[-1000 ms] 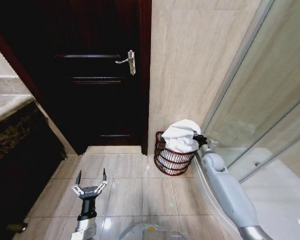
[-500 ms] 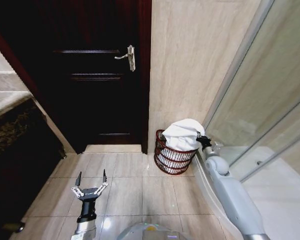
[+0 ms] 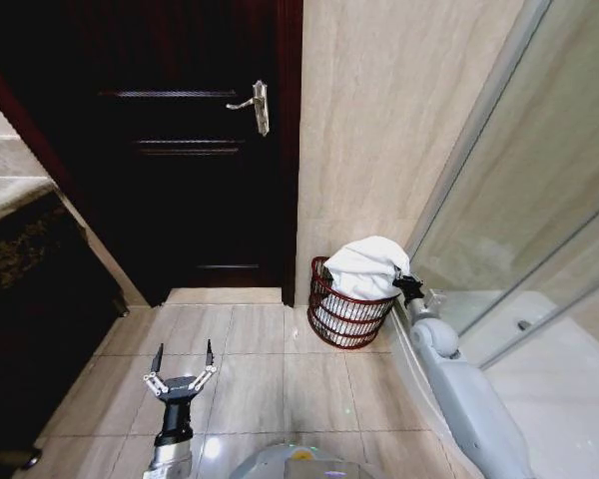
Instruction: Discard the used towel into the hamper.
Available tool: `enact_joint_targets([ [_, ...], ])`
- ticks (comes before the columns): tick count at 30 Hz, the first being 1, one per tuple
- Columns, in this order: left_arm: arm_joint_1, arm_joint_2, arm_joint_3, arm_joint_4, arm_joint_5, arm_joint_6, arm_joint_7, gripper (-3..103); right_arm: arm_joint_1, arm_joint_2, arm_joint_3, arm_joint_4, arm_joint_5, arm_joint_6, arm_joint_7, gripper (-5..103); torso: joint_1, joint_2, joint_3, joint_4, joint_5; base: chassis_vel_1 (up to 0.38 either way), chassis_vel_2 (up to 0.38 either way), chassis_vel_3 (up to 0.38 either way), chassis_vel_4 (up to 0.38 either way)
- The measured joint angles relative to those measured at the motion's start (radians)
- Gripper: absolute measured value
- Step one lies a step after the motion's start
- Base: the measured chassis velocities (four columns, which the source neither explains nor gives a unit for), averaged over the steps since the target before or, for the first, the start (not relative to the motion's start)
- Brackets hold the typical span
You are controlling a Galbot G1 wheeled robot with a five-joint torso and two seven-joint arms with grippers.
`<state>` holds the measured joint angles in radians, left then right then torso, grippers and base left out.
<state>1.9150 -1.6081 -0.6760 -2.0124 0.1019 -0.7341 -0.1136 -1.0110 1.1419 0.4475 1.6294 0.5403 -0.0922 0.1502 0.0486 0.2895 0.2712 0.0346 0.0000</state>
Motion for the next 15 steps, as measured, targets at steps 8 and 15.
enact_joint_targets([
  [8,0.002,0.0,-0.003,0.006,-0.004,-0.008,0.0,100,-0.004,0.004,0.0,0.019,-0.003,-0.002,0.002,5,-0.009,-0.032,-0.023,-0.0001,-0.0001,-0.017,0.017,0.016,-0.016],
  [15,-0.003,0.0,-0.003,0.009,-0.004,-0.008,0.001,100,-0.009,0.004,0.0,0.032,-0.009,-0.005,0.007,5,-0.019,-0.059,-0.04,-0.0001,0.0,-0.039,0.047,0.05,-0.05],
])
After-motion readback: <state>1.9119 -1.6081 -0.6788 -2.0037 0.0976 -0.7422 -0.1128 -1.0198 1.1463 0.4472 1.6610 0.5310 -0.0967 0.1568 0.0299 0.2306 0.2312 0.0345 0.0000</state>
